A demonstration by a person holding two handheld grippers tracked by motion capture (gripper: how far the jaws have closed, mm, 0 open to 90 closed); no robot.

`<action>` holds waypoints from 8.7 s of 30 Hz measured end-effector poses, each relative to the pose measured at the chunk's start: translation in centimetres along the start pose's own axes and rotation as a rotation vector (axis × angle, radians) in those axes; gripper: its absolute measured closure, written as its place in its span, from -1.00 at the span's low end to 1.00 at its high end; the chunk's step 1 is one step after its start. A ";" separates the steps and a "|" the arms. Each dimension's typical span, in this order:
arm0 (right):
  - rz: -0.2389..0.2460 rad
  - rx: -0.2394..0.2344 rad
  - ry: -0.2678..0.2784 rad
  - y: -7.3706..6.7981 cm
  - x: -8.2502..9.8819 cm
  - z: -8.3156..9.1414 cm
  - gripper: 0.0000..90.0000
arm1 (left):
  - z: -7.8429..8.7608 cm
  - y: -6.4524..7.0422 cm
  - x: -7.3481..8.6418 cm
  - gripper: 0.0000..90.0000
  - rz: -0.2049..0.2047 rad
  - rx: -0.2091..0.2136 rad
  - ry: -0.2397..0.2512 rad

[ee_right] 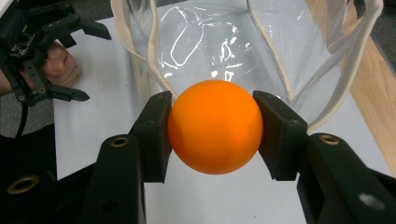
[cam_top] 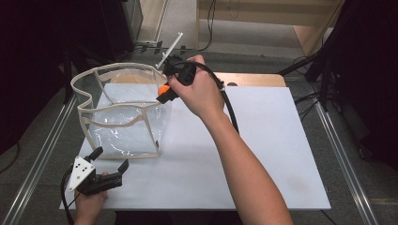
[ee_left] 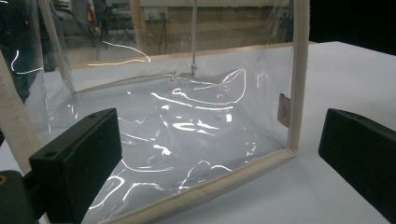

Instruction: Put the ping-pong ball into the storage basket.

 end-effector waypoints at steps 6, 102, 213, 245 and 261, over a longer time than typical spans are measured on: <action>-0.009 0.004 -0.002 0.2 -0.3 0.0 0.08 | 0.0 0.0 0.0 -1.00 0.001 0.000 0.000; -0.053 0.104 0.073 1.6 1.7 -0.1 -1.00 | -0.1 0.1 0.0 -1.00 -0.002 0.003 -0.005; -0.232 0.068 0.248 2.5 20.5 -4.0 -1.00 | -0.1 0.2 0.0 -1.00 -0.005 0.001 -0.009; -0.342 0.095 0.337 3.6 26.4 -3.1 -1.00 | -0.1 0.2 0.0 -1.00 -0.007 0.002 -0.011; -0.382 0.114 0.385 4.0 29.4 -2.0 -1.00 | -0.2 0.3 0.1 -1.00 -0.010 0.001 -0.014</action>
Point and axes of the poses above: each handheld gripper's, and its own axes: z roughly backward along the jaws, x roughly out of its underside, y roughly to its right, the point moved 6 cm from there along -z, roughly forward along the jaws, and after that the axes turned 11 degrees about -z, right-handed, at the moved point
